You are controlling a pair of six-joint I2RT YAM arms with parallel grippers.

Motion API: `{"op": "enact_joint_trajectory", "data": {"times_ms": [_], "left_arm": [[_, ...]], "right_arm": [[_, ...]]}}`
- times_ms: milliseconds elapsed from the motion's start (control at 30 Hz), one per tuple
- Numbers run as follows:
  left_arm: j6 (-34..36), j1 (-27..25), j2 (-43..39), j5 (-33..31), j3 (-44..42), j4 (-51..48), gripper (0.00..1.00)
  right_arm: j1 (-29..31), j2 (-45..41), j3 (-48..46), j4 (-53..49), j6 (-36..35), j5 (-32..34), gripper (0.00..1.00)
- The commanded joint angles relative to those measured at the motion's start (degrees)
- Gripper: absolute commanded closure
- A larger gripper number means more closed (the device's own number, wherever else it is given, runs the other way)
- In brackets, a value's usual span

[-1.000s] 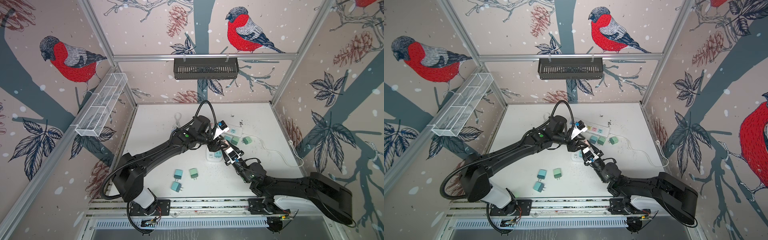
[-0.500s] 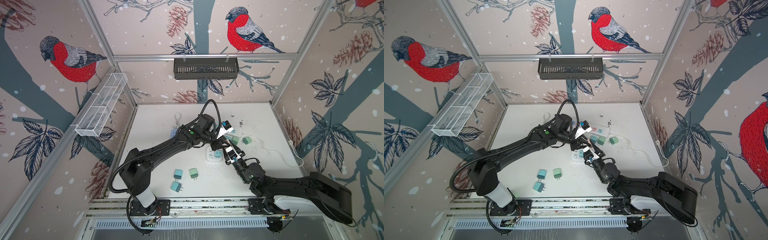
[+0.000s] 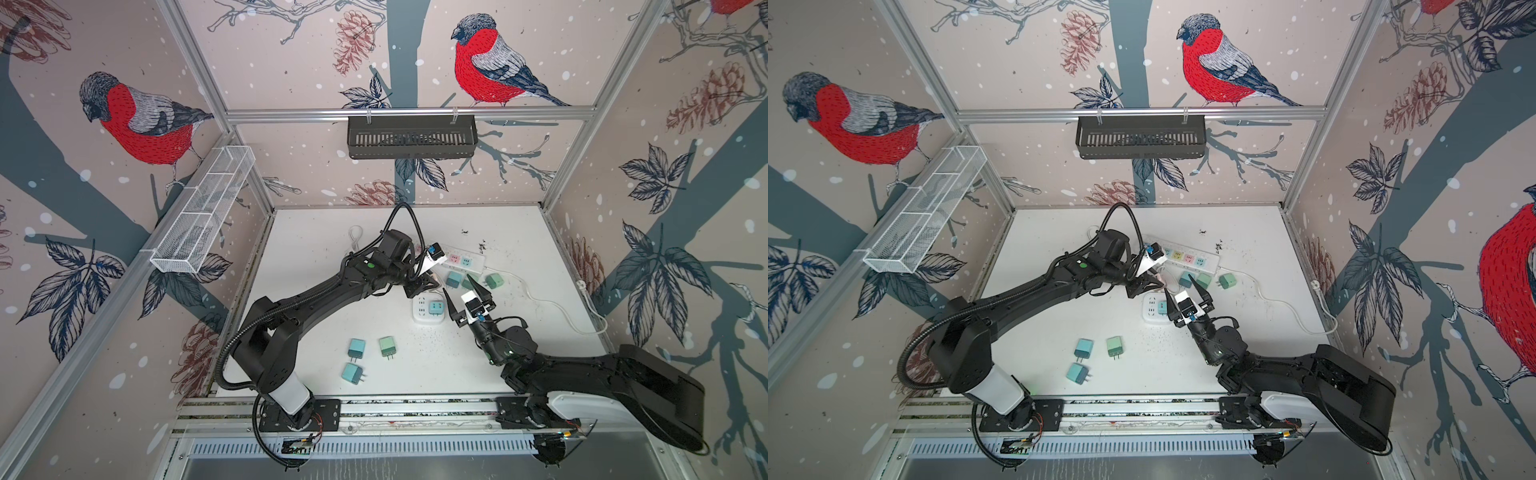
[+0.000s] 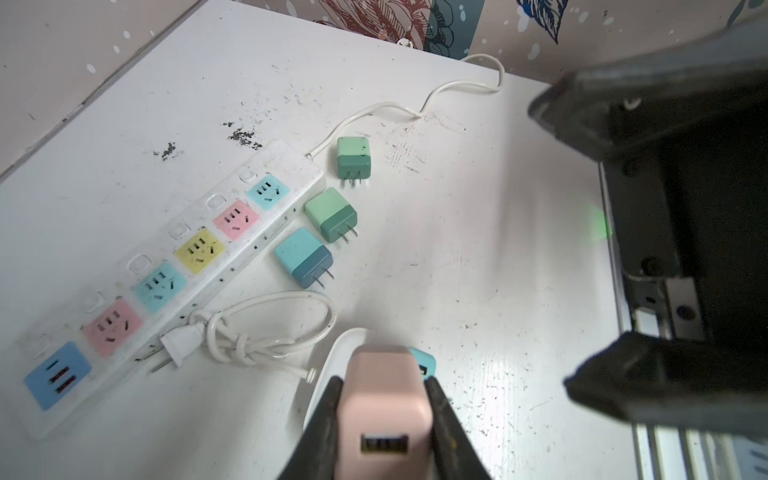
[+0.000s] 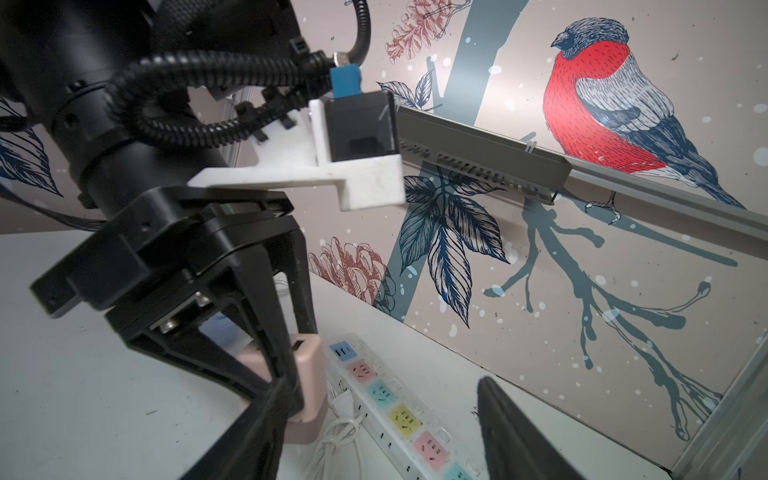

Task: Insert the plug
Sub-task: 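Open and withdraw the right gripper while the left carries the pink adapter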

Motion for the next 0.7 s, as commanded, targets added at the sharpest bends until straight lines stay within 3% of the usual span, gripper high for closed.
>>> {"op": "enact_joint_trajectory", "data": {"times_ms": [0, 67, 133, 233, 433, 600, 667], "left_arm": [[8.98, 1.49, -2.60, 0.05, -2.84, 4.10, 1.00], [10.64, 2.79, -3.73, -0.67, -5.43, 6.00, 1.00], [19.02, 2.76, -3.96, -1.36, -8.13, 6.06, 1.00], [15.62, 2.84, -4.20, -8.97, -9.87, 9.73, 1.00], [18.68, 3.79, -3.66, -4.03, -9.96, 7.04, 1.00], [18.88, 3.23, -3.60, -6.05, -9.57, 5.05, 1.00], [18.97, 1.68, -3.96, -10.52, -10.21, 4.60, 1.00]], "right_arm": [[-0.60, -1.01, -1.15, 3.66, 1.54, -2.80, 0.27], [-1.14, -2.09, -1.79, 3.48, 1.95, -3.35, 0.27], [-2.10, -3.11, -2.59, 3.75, 2.96, -4.45, 0.27], [-4.28, -4.33, -3.74, 4.54, 5.14, -5.42, 0.28], [-9.65, -7.02, -5.42, 4.54, 10.36, -5.13, 0.29], [-14.98, -8.75, -5.83, 2.26, 15.63, -3.14, 0.28], [-17.44, -9.27, -5.43, 0.18, 18.12, -3.05, 0.28]]}}
